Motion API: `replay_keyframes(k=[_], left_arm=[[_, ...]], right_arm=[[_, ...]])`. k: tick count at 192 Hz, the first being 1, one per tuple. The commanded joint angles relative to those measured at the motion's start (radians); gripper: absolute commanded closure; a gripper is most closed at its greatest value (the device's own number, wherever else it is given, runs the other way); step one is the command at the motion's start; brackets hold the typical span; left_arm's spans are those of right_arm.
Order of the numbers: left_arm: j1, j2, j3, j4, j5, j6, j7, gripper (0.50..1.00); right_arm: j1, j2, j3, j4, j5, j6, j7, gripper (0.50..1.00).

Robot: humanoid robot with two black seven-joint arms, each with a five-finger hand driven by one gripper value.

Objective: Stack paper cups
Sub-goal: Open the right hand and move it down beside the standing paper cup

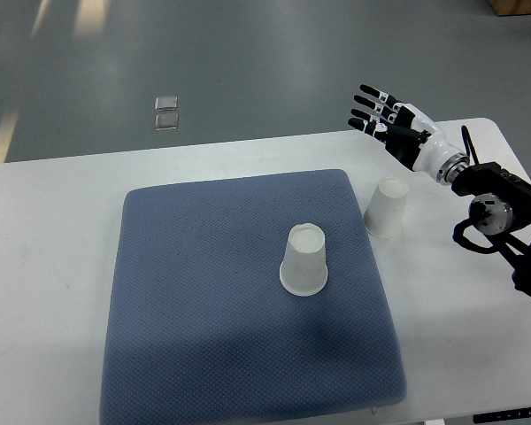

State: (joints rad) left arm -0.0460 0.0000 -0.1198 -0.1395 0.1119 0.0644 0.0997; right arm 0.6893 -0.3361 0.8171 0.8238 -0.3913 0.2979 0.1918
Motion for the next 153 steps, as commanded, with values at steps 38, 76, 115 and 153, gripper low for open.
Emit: replay_keyframes(k=[38,76,115,153], left_arm=[[0.0,0.0,0.0,0.0,0.0,0.0,0.0,0.5],[0.0,0.0,0.0,0.0,0.0,0.0,0.0,0.5],[0.0,0.0,0.0,0.0,0.0,0.0,0.0,0.5],[0.0,0.0,0.0,0.0,0.0,0.0,0.0,0.5]], right_arm=[[0.076,-0.166,-0.11,0.014,-0.081,0.132,0.0,0.617],[0.136,-0.259,-0.216,0.066,-0.107,0.201,0.0,0.576],[0.162,-0.29,-0.249,0.098,-0.311,0.218,0.002,0.576],[0.165,-0.294,-0.251,0.106,-0.597,0.162,0.054,0.591]])
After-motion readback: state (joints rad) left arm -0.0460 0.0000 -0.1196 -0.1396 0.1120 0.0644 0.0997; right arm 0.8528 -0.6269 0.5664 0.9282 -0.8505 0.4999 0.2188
